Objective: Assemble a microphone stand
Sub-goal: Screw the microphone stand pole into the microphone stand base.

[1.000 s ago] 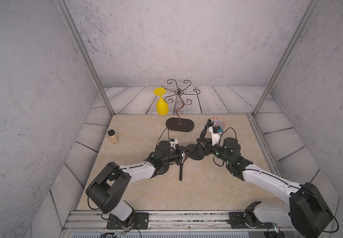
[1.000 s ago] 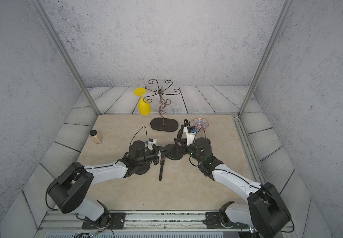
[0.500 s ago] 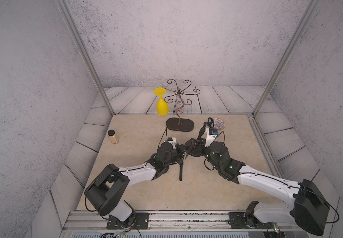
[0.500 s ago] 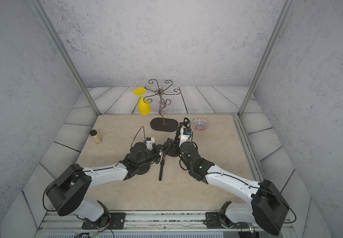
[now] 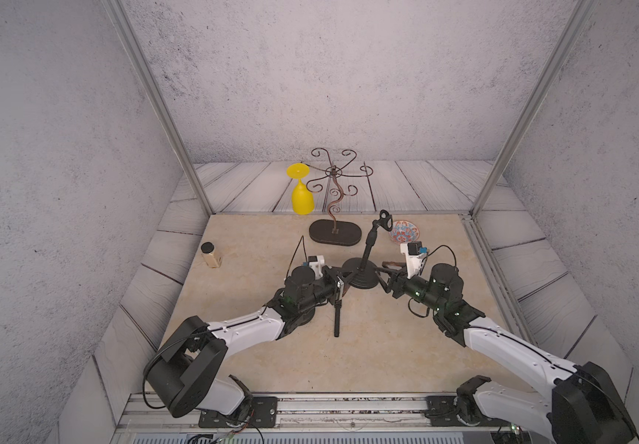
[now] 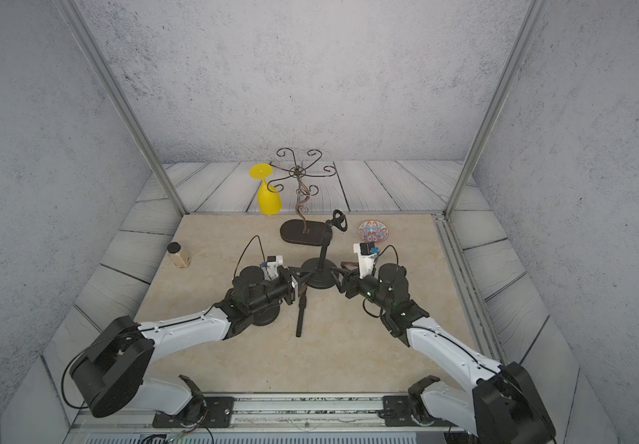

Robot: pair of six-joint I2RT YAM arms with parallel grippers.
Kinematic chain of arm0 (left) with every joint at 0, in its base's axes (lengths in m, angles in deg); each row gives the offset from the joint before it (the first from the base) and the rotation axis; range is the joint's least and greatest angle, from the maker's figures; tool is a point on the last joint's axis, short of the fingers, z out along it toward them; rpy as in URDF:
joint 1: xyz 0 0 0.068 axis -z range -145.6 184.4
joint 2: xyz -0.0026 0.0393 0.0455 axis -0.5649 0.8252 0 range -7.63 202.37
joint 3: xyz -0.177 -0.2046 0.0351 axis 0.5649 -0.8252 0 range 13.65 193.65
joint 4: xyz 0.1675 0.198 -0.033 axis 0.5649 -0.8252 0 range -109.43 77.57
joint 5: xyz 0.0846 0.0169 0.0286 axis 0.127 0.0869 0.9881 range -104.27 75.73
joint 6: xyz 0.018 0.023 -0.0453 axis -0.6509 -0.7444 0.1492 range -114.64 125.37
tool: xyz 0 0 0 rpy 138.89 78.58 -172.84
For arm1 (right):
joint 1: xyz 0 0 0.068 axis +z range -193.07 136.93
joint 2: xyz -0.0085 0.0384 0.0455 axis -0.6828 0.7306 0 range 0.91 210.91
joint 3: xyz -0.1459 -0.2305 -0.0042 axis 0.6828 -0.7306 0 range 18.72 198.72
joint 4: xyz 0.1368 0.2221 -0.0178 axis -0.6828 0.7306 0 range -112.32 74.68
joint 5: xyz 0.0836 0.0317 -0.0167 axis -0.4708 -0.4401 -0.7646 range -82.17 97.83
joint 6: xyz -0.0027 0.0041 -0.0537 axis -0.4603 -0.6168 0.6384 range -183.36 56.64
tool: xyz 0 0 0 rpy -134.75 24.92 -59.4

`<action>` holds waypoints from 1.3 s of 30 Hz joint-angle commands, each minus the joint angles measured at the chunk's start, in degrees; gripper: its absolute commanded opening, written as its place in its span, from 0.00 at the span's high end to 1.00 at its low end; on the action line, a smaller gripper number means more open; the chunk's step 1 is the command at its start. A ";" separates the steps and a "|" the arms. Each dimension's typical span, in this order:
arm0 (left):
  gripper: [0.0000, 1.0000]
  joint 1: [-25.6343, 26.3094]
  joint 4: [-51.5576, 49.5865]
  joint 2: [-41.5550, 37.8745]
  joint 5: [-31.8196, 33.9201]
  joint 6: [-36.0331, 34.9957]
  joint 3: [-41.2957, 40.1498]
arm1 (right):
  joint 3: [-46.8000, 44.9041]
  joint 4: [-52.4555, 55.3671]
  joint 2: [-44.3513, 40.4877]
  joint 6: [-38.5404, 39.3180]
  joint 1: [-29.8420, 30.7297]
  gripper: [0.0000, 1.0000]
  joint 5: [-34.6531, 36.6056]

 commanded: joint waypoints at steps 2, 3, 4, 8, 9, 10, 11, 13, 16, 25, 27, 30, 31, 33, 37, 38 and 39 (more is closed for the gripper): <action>1.00 -0.79 3.57 -2.91 -2.79 1.70 -0.21 | 2.88 -6.82 3.89 3.75 -1.32 0.47 -13.16; 1.00 -0.76 3.61 -3.01 -2.79 1.90 -0.32 | 3.26 -7.77 4.80 3.80 -1.59 0.49 -13.82; 1.00 -0.76 3.57 -3.10 -2.80 2.07 -0.42 | 3.83 -8.61 5.87 3.82 -1.93 0.50 -14.70; 1.00 -0.76 3.40 -2.79 -3.85 2.49 0.06 | 6.31 -10.72 9.78 3.72 -2.75 0.57 -16.83; 1.00 -0.76 3.36 -2.62 -4.17 2.45 0.34 | 6.85 -11.11 10.58 3.68 -2.76 0.60 -17.26; 1.00 -0.72 3.48 -2.41 -4.52 2.53 0.49 | 7.39 -11.46 11.41 3.75 -2.82 0.64 -17.64; 1.00 -0.76 3.48 -2.22 -4.79 2.54 0.69 | 7.94 -11.52 12.16 3.75 -2.83 0.67 -17.70; 1.00 -0.76 3.58 -1.87 -5.07 2.67 1.06 | 8.58 -11.64 13.20 3.80 -2.83 0.74 -18.10; 1.00 -0.76 3.70 -1.43 -5.24 2.73 1.45 | 8.64 -11.73 13.72 3.11 -2.83 0.82 -18.51; 1.00 -0.83 4.79 1.24 -5.57 2.46 3.82 | 2.55 -13.16 9.07 -5.07 1.85 1.00 0.46; 1.00 -0.79 5.40 2.12 -6.01 2.55 4.13 | 2.65 -7.93 6.56 -3.94 7.98 1.00 14.08; 1.00 -0.85 6.49 3.27 -6.48 2.74 4.25 | 7.91 5.42 5.65 -6.05 19.05 1.00 43.27; 1.00 -0.80 6.75 3.57 -6.48 2.81 4.23 | 10.49 10.62 6.47 -10.79 21.29 1.00 51.02; 1.00 -0.82 7.09 3.85 -6.40 2.76 4.16 | 13.47 15.66 8.71 -16.77 23.39 1.00 57.13; 1.00 -0.85 6.10 3.51 -5.97 1.74 4.05 | 15.30 14.36 10.78 -17.29 24.75 1.00 56.77; 1.00 -0.85 6.08 3.41 -5.85 1.73 3.89 | 15.27 14.16 10.28 -15.94 24.80 0.89 55.27; 1.00 -0.93 6.08 3.33 -5.70 1.67 3.72 | 14.95 13.29 9.40 -13.48 24.76 0.72 53.51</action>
